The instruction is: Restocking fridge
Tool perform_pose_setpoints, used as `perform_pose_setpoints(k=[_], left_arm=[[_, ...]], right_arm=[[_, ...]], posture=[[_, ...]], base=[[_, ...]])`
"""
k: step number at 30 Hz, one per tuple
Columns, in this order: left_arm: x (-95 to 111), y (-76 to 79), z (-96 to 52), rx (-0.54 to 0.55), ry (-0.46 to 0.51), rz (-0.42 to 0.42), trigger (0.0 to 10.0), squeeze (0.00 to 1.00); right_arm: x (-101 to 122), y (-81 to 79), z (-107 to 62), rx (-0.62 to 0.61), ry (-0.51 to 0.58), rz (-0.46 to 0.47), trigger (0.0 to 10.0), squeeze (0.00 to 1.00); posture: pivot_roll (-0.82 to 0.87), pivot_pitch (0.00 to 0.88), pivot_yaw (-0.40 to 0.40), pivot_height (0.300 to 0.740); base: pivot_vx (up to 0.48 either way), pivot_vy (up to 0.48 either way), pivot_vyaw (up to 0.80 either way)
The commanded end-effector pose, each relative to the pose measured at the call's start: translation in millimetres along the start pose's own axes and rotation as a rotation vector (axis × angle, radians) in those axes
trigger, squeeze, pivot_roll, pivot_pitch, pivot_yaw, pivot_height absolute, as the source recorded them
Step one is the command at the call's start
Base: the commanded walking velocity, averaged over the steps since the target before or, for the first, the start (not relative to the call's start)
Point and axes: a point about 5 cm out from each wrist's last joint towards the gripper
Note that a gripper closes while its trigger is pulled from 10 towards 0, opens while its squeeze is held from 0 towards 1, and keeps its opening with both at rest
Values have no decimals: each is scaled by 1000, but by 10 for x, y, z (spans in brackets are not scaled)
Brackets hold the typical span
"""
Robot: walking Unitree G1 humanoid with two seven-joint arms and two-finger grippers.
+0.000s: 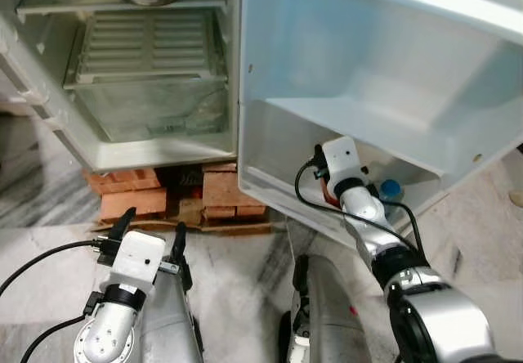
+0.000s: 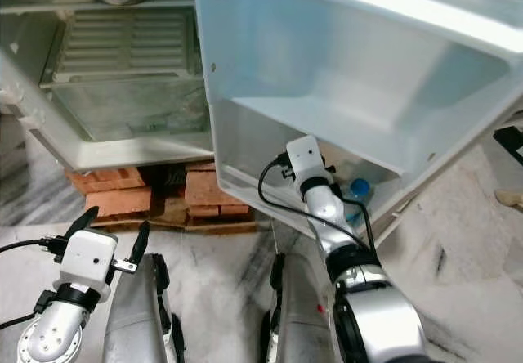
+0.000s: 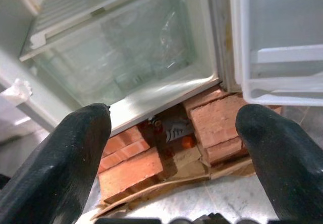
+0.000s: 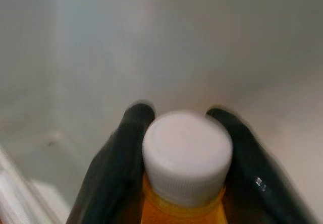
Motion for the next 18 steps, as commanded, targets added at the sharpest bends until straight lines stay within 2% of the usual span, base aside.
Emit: perform_pose_setpoints(k=[1, 6, 16, 17, 18], left_arm=[[16, 6, -23, -8, -7, 6, 10000, 0], [34, -4, 27, -1, -4, 6, 10000, 0], [13, -5, 145, -26, 1, 9, 10000, 0], [9, -7, 159, -30, 2, 11, 10000, 0], [0, -12, 178, -36, 3, 14, 10000, 0]], right_arm=[[-101, 184, -7, -97, -80, 26, 10000, 0], [-192, 368, -30, -173, -149, 10, 10000, 0], [-214, 742, -84, -300, -151, -53, 10000, 0], [-218, 787, -95, -319, -152, -58, 10000, 1000], [-221, 832, -106, -338, -151, -60, 10000, 1000]], posture=[[175, 259, -105, 567], [168, 241, -103, 567], [144, 200, -71, 567], [143, 193, -65, 567], [141, 186, -60, 567]], base=[[0, 0, 0], [0, 0, 0], [0, 0, 0], [0, 0, 0], [0, 0, 0]])
Point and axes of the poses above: a point about 5 cm out from each wrist's last joint towards the gripper, its own z axis pointing out of the wrist towards the gripper, its own x axis along the axis of the wrist's last joint, y = z × x, and after that the axes turned 5 degrees about z, right-handed
